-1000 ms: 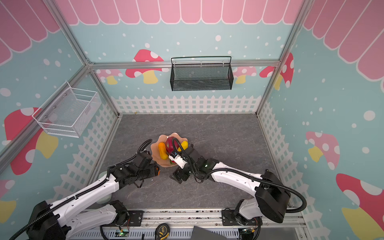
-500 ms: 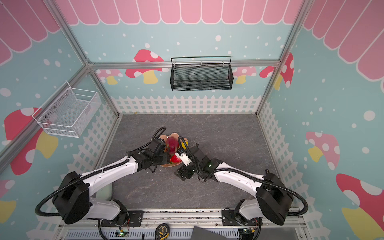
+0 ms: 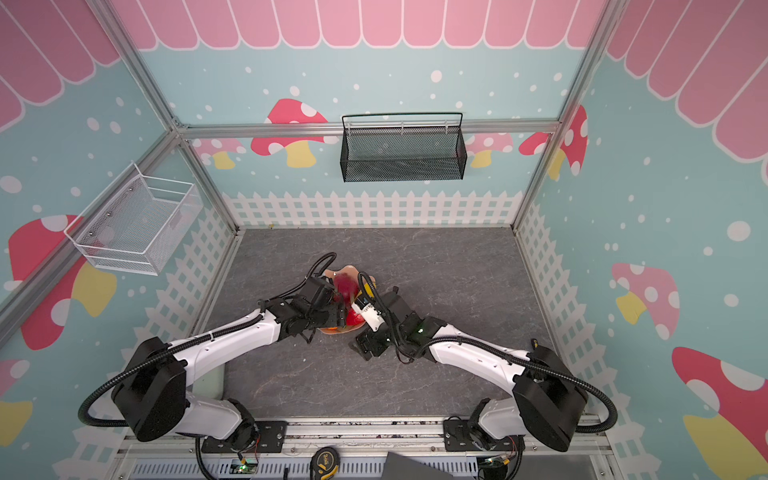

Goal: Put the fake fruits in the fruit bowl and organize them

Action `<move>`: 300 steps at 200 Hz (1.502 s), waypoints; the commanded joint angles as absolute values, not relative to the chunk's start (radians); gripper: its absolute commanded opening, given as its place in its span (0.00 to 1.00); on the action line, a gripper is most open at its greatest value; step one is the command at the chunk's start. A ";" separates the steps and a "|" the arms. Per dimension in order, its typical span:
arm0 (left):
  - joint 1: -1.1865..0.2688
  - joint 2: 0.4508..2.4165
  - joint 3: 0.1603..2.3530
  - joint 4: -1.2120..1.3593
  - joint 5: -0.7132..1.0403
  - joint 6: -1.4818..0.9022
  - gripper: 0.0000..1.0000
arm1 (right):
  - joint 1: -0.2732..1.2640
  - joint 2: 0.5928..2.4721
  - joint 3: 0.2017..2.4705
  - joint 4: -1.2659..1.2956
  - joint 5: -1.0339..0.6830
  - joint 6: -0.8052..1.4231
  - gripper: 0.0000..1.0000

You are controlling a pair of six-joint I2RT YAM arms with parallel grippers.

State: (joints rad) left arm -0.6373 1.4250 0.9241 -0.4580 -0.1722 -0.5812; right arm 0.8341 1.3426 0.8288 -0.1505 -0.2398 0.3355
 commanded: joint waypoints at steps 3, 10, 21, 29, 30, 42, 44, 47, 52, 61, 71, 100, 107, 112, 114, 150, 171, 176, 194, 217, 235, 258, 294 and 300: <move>-0.635 1.293 0.915 -0.430 -0.271 -0.528 1.00 | 0.754 1.257 0.787 -0.123 -0.144 0.428 0.88; -0.631 1.254 0.897 -0.424 -0.312 -0.507 1.00 | 0.717 1.226 0.761 -0.124 -0.096 0.456 0.88; -0.614 1.193 0.862 -0.419 -0.393 -0.478 1.00 | 0.645 1.163 0.715 -0.124 -0.054 0.493 0.88; -0.591 1.147 0.837 -0.419 -0.437 -0.461 1.00 | 0.588 1.115 0.680 -0.122 -0.035 0.512 0.88; -0.589 1.142 0.833 -0.419 -0.442 -0.459 1.00 | 0.580 1.108 0.676 -0.122 -0.032 0.514 0.88; -0.551 1.076 0.786 -0.408 -0.533 -0.436 1.00 | 0.500 1.033 0.627 -0.122 0.022 0.528 0.89; -0.545 1.065 0.777 -0.404 -0.555 -0.431 1.00 | 0.485 1.022 0.620 -0.123 0.035 0.528 0.89; -0.535 1.052 0.761 -0.397 -0.582 -0.424 1.00 | 0.466 1.006 0.607 -0.121 0.057 0.531 0.89; -0.521 1.029 0.734 -0.379 -0.637 -0.411 1.00 | 0.437 0.984 0.588 -0.121 0.098 0.534 0.89; -0.499 1.000 0.674 -0.319 -0.753 -0.381 1.00 | 0.381 0.940 0.555 -0.109 0.173 0.532 0.89; -0.486 0.984 0.586 -0.195 -0.877 -0.323 1.00 | 0.328 0.905 0.522 -0.079 0.256 0.516 0.90; -0.449 1.040 0.375 0.283 -0.982 -0.080 1.00 | 0.288 0.818 0.341 0.223 0.586 0.280 0.91; -0.431 1.072 0.346 0.377 -0.978 -0.071 1.00 | 0.287 0.797 0.264 0.368 0.646 0.197 0.92; -0.416 1.097 0.326 0.430 -0.963 -0.075 1.00 | 0.286 0.791 0.204 0.484 0.677 0.140 0.95; -0.405 1.107 0.321 0.450 -0.956 -0.079 1.00 | 0.286 0.788 0.181 0.538 0.685 0.121 0.97; -0.269 1.221 0.259 0.766 -0.695 -0.059 1.00 | 0.212 0.880 -0.040 0.957 0.587 0.142 0.98; -0.217 1.300 0.250 0.926 -0.591 -0.039 1.00 | 0.192 0.964 -0.009 0.996 0.502 0.142 0.98; -0.212 1.308 0.262 0.915 -0.579 -0.034 1.00 | 0.186 0.991 -0.003 1.019 0.487 0.134 0.98; -0.195 1.333 0.263 0.951 -0.525 -0.003 1.00 | 0.164 1.101 0.026 1.108 0.404 0.092 0.98; -0.177 1.411 0.202 1.163 -0.493 0.005 1.00 | 0.152 1.240 0.111 1.163 0.328 0.067 0.98; -0.162 1.543 0.174 1.352 -0.474 0.012 1.00 | 0.151 1.302 0.193 1.079 0.290 0.024 0.98; -0.169 1.593 0.207 1.346 -0.441 0.035 1.00 | 0.143 1.327 0.193 1.125 0.256 -0.039 0.98; -0.145 1.555 0.301 1.110 -0.461 -0.009 1.00 | 0.089 1.414 0.158 1.294 0.188 -0.069 0.98; -0.143 1.552 0.310 1.087 -0.463 -0.014 1.00 | 0.086 1.441 0.150 1.342 0.181 -0.070 0.98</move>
